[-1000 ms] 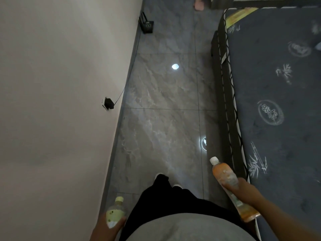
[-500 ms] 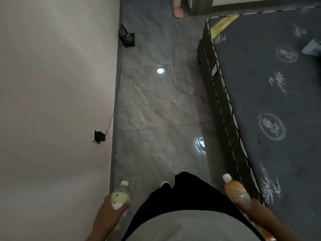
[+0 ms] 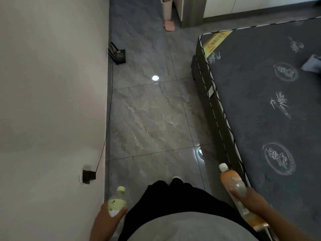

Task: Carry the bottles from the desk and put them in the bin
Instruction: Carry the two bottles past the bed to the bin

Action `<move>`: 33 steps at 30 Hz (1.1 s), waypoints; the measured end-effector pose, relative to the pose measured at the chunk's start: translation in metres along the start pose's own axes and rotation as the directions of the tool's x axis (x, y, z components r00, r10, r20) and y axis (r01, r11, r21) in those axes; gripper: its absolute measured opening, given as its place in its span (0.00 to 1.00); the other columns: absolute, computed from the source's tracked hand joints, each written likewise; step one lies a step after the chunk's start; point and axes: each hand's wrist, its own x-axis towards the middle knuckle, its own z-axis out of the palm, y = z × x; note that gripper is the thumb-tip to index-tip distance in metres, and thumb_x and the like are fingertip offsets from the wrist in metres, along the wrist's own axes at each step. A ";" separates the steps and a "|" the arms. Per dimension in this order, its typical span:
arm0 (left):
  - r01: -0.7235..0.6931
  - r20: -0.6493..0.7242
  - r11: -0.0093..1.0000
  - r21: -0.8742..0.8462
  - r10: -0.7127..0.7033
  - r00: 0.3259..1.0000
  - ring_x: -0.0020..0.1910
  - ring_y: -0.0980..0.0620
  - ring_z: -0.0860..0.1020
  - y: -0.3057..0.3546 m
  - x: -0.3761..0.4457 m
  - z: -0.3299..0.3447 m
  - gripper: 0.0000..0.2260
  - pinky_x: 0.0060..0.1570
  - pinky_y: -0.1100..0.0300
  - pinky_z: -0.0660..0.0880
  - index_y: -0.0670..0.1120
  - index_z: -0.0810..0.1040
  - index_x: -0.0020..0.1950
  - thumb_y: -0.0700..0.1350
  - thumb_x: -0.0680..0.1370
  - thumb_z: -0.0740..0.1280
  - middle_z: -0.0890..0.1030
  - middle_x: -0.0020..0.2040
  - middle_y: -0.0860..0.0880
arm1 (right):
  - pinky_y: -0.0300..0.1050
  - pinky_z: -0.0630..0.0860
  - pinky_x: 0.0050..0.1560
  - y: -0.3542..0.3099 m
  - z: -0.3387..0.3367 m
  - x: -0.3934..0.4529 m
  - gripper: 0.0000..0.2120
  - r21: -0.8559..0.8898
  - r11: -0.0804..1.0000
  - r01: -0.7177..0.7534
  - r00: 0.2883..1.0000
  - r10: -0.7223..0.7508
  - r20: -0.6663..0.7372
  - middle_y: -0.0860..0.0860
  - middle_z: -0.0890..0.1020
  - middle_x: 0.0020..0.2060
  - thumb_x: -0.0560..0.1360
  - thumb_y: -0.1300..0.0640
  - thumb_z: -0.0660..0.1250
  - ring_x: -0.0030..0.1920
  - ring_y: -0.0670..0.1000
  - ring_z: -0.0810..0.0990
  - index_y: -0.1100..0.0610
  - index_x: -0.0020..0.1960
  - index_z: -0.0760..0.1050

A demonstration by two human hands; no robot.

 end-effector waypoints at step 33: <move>-0.066 0.041 0.997 0.047 0.064 0.997 0.59 0.42 0.75 0.400 0.197 -0.130 0.34 0.63 0.50 0.70 0.45 0.71 0.66 0.56 0.64 0.76 0.76 0.63 0.41 | 0.46 0.73 0.49 -0.322 -0.185 0.179 0.30 0.071 0.997 -0.037 0.998 0.041 -0.057 0.56 0.83 0.43 0.70 0.33 0.61 0.50 0.59 0.82 0.60 0.54 0.78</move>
